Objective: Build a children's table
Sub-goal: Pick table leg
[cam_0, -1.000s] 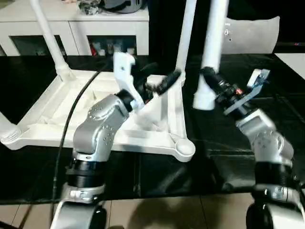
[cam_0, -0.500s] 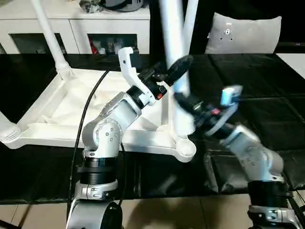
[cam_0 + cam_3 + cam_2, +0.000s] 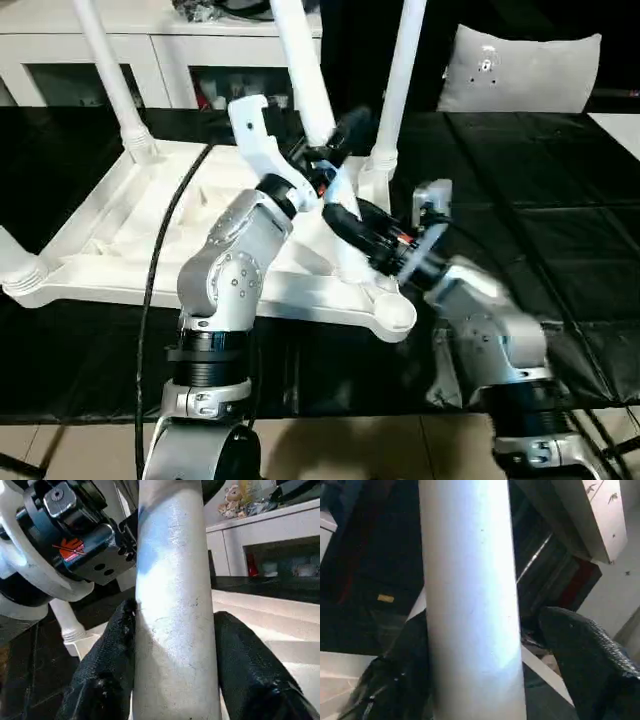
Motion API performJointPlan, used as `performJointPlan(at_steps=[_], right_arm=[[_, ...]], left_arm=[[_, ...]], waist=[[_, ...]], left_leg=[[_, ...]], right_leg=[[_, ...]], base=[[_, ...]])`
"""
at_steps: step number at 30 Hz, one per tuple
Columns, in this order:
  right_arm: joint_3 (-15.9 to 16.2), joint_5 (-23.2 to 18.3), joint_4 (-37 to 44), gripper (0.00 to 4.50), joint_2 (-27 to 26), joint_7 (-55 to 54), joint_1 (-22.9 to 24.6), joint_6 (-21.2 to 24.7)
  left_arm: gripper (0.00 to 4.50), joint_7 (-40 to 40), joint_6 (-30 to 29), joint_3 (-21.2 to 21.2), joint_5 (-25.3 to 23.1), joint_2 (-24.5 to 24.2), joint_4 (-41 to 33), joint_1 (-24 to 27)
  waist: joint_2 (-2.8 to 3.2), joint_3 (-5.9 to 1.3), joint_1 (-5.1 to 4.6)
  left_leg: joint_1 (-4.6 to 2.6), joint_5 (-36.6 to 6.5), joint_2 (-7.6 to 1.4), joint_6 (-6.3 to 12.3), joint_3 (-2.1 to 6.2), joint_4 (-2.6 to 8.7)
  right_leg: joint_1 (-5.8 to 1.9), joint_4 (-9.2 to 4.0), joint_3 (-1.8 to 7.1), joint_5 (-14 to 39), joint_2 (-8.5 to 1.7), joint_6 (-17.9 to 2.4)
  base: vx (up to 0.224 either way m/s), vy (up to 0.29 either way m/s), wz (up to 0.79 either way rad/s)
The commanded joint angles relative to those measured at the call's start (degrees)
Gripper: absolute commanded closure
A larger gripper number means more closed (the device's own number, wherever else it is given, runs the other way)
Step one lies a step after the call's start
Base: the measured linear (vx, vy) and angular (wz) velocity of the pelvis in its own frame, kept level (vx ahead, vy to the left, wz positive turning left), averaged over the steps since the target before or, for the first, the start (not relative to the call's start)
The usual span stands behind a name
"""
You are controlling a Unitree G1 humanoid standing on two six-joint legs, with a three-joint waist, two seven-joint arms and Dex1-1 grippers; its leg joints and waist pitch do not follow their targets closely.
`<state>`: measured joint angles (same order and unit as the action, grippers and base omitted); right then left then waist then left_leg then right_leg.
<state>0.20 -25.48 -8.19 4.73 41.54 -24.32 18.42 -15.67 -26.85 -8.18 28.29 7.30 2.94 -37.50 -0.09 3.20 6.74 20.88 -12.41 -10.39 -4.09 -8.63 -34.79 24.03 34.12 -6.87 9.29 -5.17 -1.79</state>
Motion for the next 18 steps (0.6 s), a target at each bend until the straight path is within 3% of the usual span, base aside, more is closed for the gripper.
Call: performJointPlan(at_steps=[1,7,18], right_arm=[[-0.42,0.94,-1.19,2.64,0.07,-1.31,-0.43,-0.74],[0.05,1.45,-1.45,2.64,-0.07,-1.41,-0.29,-1.57],[0.46,3.21,-2.73,2.64,0.24,-2.73,-0.62,-2.77]], left_arm=[[1.30,0.39,0.74,1.01,-0.59,0.94,-0.02,-0.92],[1.93,0.83,1.38,1.21,-0.52,0.78,0.47,-0.81],[2.61,2.43,1.21,1.16,-1.95,0.03,2.33,-0.69]], waist=[[-0.81,-4.25,0.21],[-0.75,-4.33,0.13],[-0.65,-4.34,0.10]], left_leg=[[0.47,-0.12,-2.34,4.58,0.16,3.74],[0.46,0.01,-2.31,4.87,0.17,3.64],[0.39,-0.20,-2.28,4.91,0.18,3.61]], right_leg=[[-4.42,-3.51,3.32,11.13,-3.80,-7.48],[-4.51,-3.41,3.32,10.37,-3.77,-7.84],[-4.42,-3.51,3.23,11.11,-3.69,-7.75]], base=[[0.000,0.000,0.00],[0.000,0.000,0.00],[0.000,0.000,0.00]])
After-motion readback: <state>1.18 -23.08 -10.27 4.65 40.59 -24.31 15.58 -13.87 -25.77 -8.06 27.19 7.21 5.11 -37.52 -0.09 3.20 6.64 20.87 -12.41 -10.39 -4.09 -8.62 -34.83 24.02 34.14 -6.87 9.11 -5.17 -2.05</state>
